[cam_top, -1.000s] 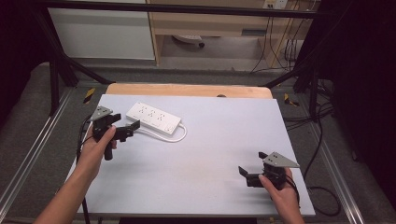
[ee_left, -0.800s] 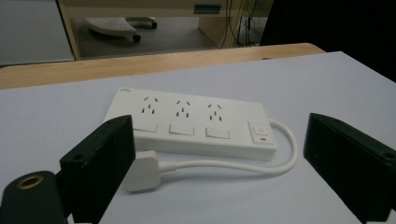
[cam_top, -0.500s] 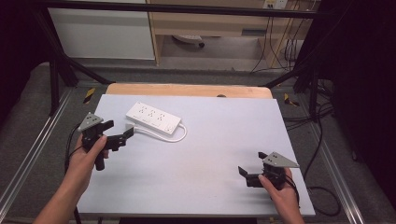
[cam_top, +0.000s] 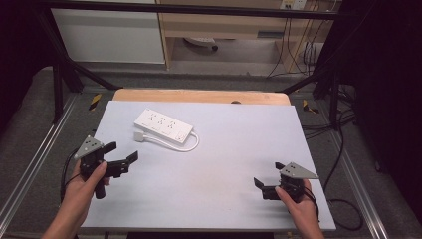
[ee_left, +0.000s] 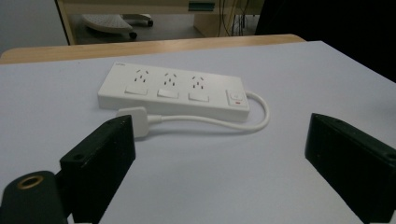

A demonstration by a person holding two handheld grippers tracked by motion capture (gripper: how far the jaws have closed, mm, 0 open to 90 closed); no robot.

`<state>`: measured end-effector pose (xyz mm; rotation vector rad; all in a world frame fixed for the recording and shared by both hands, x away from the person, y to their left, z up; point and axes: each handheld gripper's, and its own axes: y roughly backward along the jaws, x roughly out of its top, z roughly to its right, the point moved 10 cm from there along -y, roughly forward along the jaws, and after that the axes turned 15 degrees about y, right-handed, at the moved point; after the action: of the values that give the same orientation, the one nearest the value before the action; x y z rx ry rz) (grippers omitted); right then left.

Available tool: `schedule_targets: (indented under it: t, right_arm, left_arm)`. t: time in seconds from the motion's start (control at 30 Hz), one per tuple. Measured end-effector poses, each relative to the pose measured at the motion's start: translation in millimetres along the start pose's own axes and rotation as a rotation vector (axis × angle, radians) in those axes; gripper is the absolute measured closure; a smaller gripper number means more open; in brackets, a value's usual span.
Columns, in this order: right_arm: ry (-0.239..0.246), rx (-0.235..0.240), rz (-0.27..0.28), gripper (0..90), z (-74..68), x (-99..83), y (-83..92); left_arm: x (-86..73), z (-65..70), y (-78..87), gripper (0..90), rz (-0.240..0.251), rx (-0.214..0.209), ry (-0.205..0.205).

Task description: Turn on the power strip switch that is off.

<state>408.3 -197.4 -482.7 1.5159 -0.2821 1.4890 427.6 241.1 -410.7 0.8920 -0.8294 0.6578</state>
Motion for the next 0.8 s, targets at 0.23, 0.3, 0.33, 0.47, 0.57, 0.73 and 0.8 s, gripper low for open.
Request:
schedule_targets:
  t: [0.23,0.3,0.33,0.47,0.57,0.73,0.8]
  right_arm:
    - [0.003,0.001,-0.004,2.0,-0.4,-0.5,-0.5]
    - [0.003,0.001,-0.005,2.0,-0.4,-0.6,-0.6]
    - [0.002,0.001,-0.005,2.0,-0.5,-0.6,-0.7]
    - [0.003,0.003,-0.008,2.0,0.1,-1.5,-1.8]
    - [0.002,0.004,-0.008,2.0,-0.2,-1.2,-1.9]
    - [0.003,0.001,-0.008,2.0,0.0,-1.4,-1.7]
    - [0.003,0.001,-0.007,2.0,0.1,-1.4,-1.6]
  left_arm:
    - [-14.5,-4.9,10.5,8.5,0.003,0.004,0.003]
    - [-19.1,-5.9,12.5,8.5,-0.002,0.001,-0.003]
    - [-21.5,-6.5,13.4,8.4,-0.008,-0.001,-0.002]
    - [-31.3,-8.9,14.2,8.4,-0.022,-0.003,0.003]
    - [-39.6,-10.4,13.0,8.4,-0.035,-0.003,0.005]
    - [-49.9,-12.1,10.1,8.5,-0.052,-0.006,0.01]
    - [-53.7,-12.5,8.9,8.5,-0.06,-0.003,0.007]
